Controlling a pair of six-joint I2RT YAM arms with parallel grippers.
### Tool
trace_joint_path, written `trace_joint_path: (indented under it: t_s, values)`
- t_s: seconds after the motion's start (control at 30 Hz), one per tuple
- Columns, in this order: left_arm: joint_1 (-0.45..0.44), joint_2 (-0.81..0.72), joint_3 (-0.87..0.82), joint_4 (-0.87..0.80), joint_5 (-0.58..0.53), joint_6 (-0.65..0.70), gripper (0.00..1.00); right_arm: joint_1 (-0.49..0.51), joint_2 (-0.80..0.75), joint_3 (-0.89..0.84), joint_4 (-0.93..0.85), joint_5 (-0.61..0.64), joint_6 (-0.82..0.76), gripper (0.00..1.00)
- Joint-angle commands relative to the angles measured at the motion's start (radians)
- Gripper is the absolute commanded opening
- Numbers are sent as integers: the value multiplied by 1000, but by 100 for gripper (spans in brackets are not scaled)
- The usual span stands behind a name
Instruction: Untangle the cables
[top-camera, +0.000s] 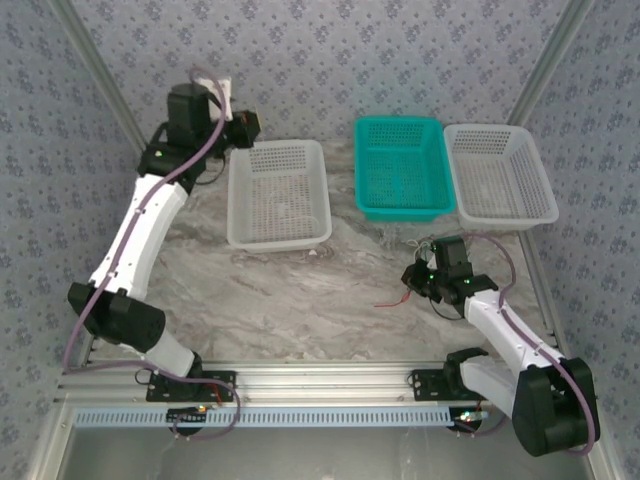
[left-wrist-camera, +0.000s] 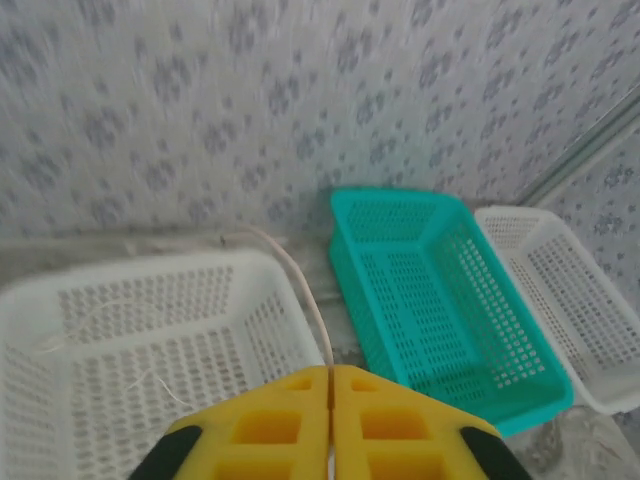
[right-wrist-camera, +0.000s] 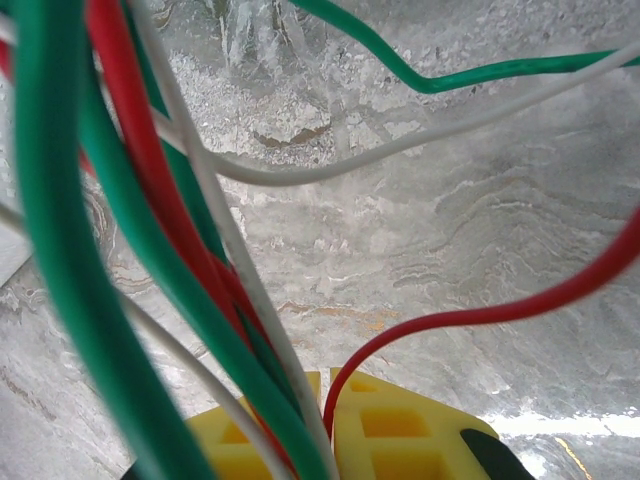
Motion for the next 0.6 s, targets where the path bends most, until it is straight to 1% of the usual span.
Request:
trace_joint_path:
  t_s: [0.0,0.03,0.07,0.1,0.13,0.2,0.33,0.43,0.47,0.57]
  values:
    - [-12,-39,-215,145,50,-97,12,7,-10,15,-15,-7,-8,0]
    - [-15,-52,-290,191,47,-118,20,7,-8,17,-18,-8,-10,0]
    - [-18,-63,-343,224,47,-133,31,8,-8,18,-22,-8,-10,0]
    - [-20,-71,-390,239,50,-143,49,7,-8,19,-25,-7,-15,0]
    - [-23,-78,-419,239,54,-145,62,7,-8,21,-27,-7,-18,0]
    - [-34,-105,-454,234,53,-129,74,7,-7,25,-32,0,-24,0]
    - [-57,-192,-448,173,17,-89,84,8,3,25,-18,3,-18,0]
    - [-87,-283,-431,144,-9,-78,86,19,14,24,18,-28,-28,0]
    - [-102,-314,-432,147,-18,-81,86,32,14,25,36,-43,-42,0]
    - [-187,-388,-453,197,-29,-116,86,123,-1,39,99,-71,-101,0]
